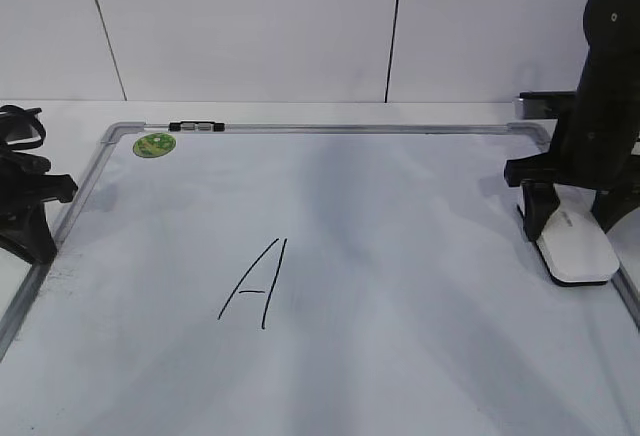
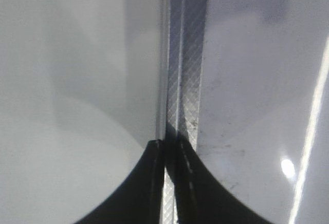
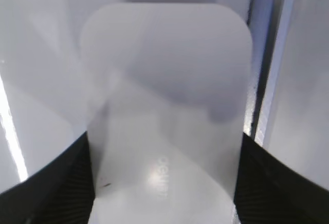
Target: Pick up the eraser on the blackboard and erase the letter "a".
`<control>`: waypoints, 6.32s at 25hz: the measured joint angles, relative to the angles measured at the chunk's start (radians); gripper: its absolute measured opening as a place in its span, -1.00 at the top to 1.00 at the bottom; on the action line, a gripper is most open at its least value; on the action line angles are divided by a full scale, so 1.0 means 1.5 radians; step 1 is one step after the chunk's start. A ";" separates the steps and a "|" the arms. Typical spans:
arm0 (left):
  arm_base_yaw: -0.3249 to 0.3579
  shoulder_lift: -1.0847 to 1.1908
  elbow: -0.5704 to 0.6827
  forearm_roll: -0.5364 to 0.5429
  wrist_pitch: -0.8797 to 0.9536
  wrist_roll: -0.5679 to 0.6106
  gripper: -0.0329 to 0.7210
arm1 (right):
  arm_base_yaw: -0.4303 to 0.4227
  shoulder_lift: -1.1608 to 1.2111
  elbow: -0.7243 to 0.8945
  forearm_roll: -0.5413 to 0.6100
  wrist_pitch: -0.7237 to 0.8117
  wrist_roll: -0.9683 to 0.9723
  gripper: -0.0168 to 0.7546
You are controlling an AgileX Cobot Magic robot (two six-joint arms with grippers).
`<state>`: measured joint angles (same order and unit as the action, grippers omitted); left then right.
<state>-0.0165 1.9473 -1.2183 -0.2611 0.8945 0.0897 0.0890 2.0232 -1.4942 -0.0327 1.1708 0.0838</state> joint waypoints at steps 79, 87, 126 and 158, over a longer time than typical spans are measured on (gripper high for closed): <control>0.000 0.001 0.000 -0.007 -0.010 0.003 0.83 | 0.000 -0.081 -0.174 -0.028 0.037 0.011 -0.44; 0.000 -0.001 0.000 0.018 -0.009 -0.009 0.37 | 0.000 -0.106 -0.174 0.007 0.039 0.013 -0.44; 0.000 -0.509 -0.219 -0.068 0.240 -0.012 0.28 | 0.000 -0.569 -0.174 0.097 0.064 0.013 -0.44; -0.037 -1.023 0.060 -0.137 0.258 -0.012 0.29 | 0.037 -1.109 0.354 0.117 0.071 0.016 -0.44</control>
<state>-0.0715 0.4128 -1.1276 -0.4661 1.2820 0.0722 0.1442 0.3595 -0.9629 0.1426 1.2767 0.1084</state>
